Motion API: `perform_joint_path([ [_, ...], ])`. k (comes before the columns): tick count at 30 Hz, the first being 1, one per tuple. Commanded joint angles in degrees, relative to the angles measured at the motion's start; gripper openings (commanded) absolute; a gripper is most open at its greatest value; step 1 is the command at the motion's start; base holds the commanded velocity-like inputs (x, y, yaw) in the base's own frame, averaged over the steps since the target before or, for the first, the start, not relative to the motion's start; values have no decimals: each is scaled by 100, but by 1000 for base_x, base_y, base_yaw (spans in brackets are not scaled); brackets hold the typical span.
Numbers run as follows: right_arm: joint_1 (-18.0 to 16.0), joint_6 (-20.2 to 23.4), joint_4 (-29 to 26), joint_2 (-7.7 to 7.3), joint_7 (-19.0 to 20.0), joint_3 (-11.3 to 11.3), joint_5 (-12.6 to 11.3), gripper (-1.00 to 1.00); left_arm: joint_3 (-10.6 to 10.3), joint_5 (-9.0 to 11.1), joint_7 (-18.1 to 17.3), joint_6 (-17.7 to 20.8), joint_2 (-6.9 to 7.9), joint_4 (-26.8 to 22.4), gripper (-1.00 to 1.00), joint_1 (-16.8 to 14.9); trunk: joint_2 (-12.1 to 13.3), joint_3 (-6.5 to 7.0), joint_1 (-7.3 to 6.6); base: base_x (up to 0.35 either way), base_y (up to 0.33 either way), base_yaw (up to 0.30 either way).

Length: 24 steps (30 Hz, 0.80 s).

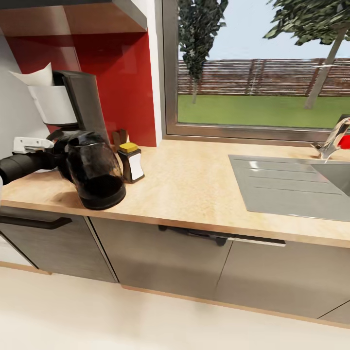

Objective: Set up a coffee station on the kitchen countertop: keep the coffee maker on the countertop, move the bottle of coffee from the kitchen shelf to the counter next to the coffee maker, place a paper coffee filter on top of the coffee maker, put the saucer next to the coffee maker with the coffee cup on the saucer, and place the electric kettle next to the coffee maker.

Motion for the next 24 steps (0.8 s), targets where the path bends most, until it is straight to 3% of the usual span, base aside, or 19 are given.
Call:
perform_joint_path([
  [1,-10,-36,25,2,33,48,-51,100,4,94,-1,59,9,-3,100,-3,-2,-5,0,0,0,0],
  [24,-10,-36,25,2,33,48,-51,100,4,94,-1,59,24,-3,100,-3,-2,-5,0,-29,0,0],
])
